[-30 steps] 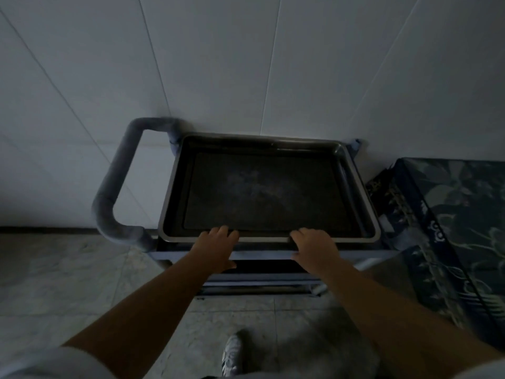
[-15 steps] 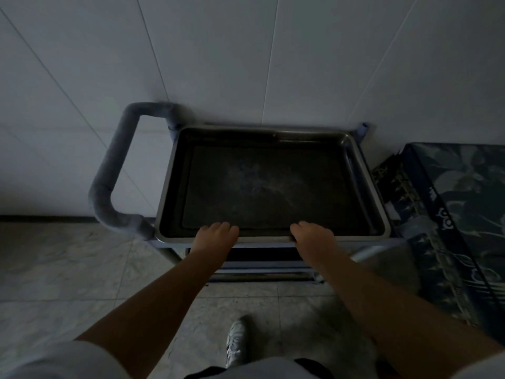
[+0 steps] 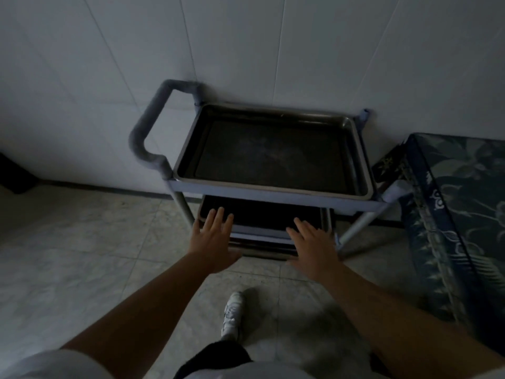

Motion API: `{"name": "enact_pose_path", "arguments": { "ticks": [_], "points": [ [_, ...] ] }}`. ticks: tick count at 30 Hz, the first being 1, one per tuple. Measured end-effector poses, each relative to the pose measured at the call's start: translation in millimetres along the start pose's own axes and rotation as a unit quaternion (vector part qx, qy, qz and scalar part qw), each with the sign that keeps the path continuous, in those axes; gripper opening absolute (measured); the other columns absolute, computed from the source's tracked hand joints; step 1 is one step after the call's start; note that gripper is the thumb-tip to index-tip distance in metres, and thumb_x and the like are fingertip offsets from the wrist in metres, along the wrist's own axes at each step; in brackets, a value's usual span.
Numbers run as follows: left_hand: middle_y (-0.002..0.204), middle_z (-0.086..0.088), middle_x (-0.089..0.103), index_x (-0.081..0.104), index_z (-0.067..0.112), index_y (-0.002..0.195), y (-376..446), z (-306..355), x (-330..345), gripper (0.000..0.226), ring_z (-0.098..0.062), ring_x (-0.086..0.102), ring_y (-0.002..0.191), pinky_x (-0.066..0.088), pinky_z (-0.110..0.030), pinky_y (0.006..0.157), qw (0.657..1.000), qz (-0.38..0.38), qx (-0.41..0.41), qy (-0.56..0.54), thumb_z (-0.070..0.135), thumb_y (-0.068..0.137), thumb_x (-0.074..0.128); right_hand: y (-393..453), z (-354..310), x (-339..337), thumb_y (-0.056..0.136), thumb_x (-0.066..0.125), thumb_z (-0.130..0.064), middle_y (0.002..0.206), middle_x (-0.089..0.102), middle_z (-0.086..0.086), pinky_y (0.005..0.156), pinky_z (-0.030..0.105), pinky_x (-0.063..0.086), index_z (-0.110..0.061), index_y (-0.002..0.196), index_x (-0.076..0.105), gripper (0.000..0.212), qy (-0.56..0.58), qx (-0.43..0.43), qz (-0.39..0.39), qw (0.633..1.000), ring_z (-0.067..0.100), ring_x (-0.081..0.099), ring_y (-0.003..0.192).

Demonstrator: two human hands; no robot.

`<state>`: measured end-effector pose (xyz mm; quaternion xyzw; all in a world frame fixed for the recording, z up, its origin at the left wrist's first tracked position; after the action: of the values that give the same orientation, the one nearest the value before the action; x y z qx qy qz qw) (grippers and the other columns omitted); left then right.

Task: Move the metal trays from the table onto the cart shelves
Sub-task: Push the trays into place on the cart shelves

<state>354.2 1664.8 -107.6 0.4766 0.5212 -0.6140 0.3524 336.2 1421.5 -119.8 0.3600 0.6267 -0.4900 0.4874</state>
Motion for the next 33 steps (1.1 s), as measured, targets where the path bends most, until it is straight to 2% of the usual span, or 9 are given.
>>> {"name": "enact_pose_path", "arguments": {
  "ticks": [3,7,14,19,25,30,33],
  "points": [
    [0.167,-0.01,-0.017,-0.009,0.021,0.159,-35,7,9,0.111,-0.03,-0.015,0.153,0.004,-0.058,0.121,1.0,-0.024,-0.009,-0.008,0.078,0.082,0.047,-35,4,19,0.081,0.058,-0.059,0.163,0.001,0.007,0.115,0.05,0.019,-0.022,0.152,0.014,0.091,0.006,0.037,-0.038,0.999,0.028,0.008,0.148],
    [0.167,-0.012,-0.018,-0.01,0.02,0.158,-62,14,14,0.112,-0.031,-0.015,0.153,0.004,-0.058,0.121,1.0,-0.023,0.001,0.002,0.079,0.082,0.047,-66,7,25,0.078,0.057,-0.066,0.163,0.001,0.007,0.117,0.05,0.018,-0.022,0.153,0.012,0.098,0.007,0.06,-0.044,0.997,0.027,0.008,0.148],
    [0.167,-0.013,-0.012,-0.007,0.02,0.159,-73,18,16,0.11,-0.032,-0.011,0.153,0.005,-0.058,0.121,0.999,-0.026,0.039,-0.012,0.077,0.083,0.048,-86,1,21,0.077,0.057,-0.068,0.163,0.002,0.008,0.117,0.051,0.018,-0.02,0.153,0.011,0.101,0.023,0.096,-0.042,0.994,0.027,0.006,0.149],
    [0.166,-0.013,-0.017,-0.008,0.019,0.159,-68,7,24,0.109,-0.032,-0.014,0.153,0.004,-0.057,0.122,0.997,-0.05,0.059,-0.012,0.077,0.085,0.047,-80,-14,23,0.078,0.058,-0.067,0.163,0.001,0.007,0.116,0.05,0.02,-0.022,0.153,0.012,0.1,0.035,0.125,-0.04,0.991,0.027,0.007,0.148],
    [0.166,-0.011,-0.018,-0.009,0.022,0.159,-17,-13,63,0.112,-0.031,-0.014,0.153,0.004,-0.056,0.121,0.995,-0.068,0.067,-0.016,0.079,0.082,0.048,-28,-14,54,0.076,0.061,-0.066,0.163,0.005,0.008,0.116,0.049,0.022,-0.022,0.152,0.013,0.1,0.059,0.143,-0.058,0.986,0.028,0.006,0.149],
    [0.166,-0.011,-0.018,-0.011,0.021,0.158,69,-19,135,0.115,-0.031,-0.013,0.153,0.006,-0.057,0.121,0.994,-0.081,0.067,-0.008,0.082,0.08,0.047,52,8,131,0.073,0.063,-0.066,0.162,0.009,0.007,0.114,0.05,0.021,-0.025,0.151,0.016,0.1,0.06,0.164,-0.043,0.984,0.03,0.015,0.146],
    [0.166,-0.01,-0.02,-0.014,0.02,0.158,133,-14,180,0.116,-0.03,-0.016,0.152,0.002,-0.058,0.121,0.994,-0.058,0.091,0.008,0.081,0.081,0.048,110,29,185,0.073,0.067,-0.061,0.162,0.003,0.005,0.114,0.053,0.021,-0.027,0.151,0.014,0.101,0.044,0.151,-0.023,0.987,0.031,0.013,0.146]
  ]
}}
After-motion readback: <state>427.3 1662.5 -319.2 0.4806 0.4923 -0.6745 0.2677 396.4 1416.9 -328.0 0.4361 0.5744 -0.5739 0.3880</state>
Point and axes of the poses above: each hand's wrist, its own y-axis towards the middle knuckle, its own x-axis out of the palm, z = x × y, the point moved 7 cm from there along y, towards the middle knuckle
